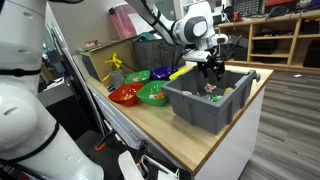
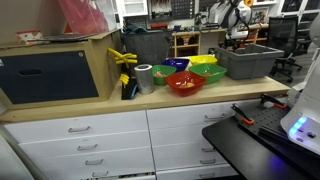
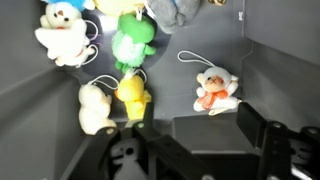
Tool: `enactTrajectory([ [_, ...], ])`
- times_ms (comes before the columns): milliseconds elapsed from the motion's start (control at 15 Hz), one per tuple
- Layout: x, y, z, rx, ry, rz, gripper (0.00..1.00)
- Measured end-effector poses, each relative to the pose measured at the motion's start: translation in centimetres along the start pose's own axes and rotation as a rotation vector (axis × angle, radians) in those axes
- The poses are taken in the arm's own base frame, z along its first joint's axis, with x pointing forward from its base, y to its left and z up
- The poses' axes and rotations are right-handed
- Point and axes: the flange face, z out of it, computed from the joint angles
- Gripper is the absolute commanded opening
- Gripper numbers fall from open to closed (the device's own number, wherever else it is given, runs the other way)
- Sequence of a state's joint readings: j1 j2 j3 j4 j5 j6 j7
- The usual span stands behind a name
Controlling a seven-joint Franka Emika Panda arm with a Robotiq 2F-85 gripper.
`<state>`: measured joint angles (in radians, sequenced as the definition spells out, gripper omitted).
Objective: Move the white stuffed toy from the grey bin to the green bowl
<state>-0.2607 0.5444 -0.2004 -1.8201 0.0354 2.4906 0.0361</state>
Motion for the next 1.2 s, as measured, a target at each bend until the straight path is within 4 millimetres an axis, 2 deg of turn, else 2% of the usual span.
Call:
enactTrajectory([
  [533, 0.1, 1.3, 2.0, 0.086, -0.021, 0.129, 1.0],
  [1000, 2.7, 2.2, 2.6, 0.178, 0.013, 0.261, 1.0],
  [1200, 3.2, 2.8, 2.9, 0.199, 0.017, 0.317, 1.0],
])
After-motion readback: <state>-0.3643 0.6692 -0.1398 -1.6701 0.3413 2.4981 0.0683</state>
